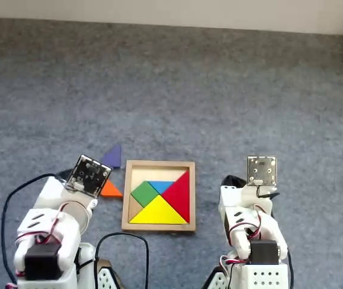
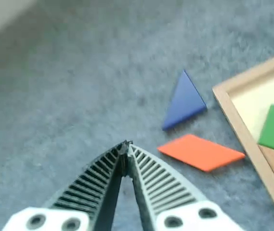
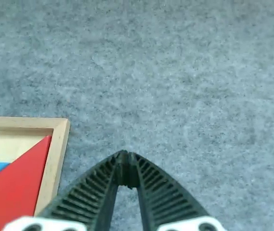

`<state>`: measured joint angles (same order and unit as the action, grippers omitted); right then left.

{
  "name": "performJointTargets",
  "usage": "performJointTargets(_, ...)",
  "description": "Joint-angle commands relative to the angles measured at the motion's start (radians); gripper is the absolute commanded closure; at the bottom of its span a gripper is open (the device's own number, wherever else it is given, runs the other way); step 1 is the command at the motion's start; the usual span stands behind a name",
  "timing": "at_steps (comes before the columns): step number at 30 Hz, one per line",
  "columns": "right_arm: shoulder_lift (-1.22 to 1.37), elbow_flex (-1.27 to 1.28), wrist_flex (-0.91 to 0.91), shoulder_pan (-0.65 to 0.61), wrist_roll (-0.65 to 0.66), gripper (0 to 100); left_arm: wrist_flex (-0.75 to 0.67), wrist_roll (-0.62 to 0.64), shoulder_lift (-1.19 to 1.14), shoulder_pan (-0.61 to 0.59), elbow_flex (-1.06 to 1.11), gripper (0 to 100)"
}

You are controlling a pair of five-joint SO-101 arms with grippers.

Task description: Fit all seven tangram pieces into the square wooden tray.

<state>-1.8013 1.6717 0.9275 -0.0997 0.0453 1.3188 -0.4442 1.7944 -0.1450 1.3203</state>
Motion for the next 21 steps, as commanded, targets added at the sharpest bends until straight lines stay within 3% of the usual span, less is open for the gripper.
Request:
performJointTargets(1, 0.005, 0.094, -0.019, 0.010, -0.005, 99.2, -0.012, -0.020, -0.042, -0.019, -0.148, 96)
performJointTargets(16, 0.005, 0.094, -0.019, 0.010, -0.005, 99.2, -0.021, -0.026, -0.992, -0.013, -0.475, 70)
performJointTargets(21, 0.005, 0.094, -0.019, 0.010, -0.005, 99.2, -0.064, -0.224, -1.214, -0.021, -0.541, 70)
